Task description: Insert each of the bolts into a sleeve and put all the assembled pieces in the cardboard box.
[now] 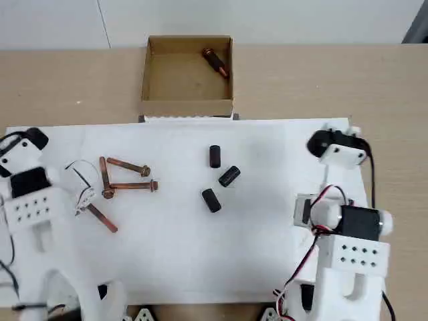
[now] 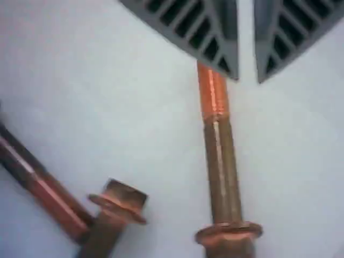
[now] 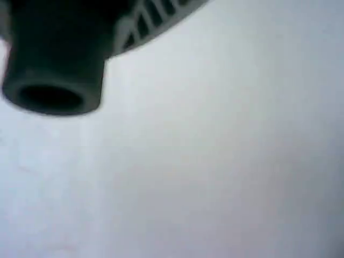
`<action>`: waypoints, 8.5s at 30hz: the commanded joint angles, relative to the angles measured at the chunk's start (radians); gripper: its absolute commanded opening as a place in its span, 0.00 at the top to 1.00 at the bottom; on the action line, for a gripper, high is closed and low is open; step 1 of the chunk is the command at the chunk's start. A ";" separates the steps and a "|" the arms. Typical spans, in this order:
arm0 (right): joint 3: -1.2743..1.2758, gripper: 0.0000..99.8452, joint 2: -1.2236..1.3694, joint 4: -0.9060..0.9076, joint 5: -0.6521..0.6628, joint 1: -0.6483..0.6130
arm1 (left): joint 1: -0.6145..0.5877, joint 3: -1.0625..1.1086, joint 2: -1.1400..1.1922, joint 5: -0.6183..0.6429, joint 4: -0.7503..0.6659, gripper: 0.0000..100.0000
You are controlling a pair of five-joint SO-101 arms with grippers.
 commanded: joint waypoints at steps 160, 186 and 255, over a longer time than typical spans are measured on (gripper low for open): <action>0.743 1.00 -0.903 -0.763 0.112 -0.932 | 0.717 0.529 -1.336 0.049 -0.585 1.00; 0.743 1.00 -0.903 -0.880 0.183 -0.981 | 0.821 0.615 -1.335 0.051 -0.592 1.00; 0.761 1.00 -0.903 -0.929 0.180 -0.888 | 0.809 0.509 -1.333 -0.106 -0.434 0.95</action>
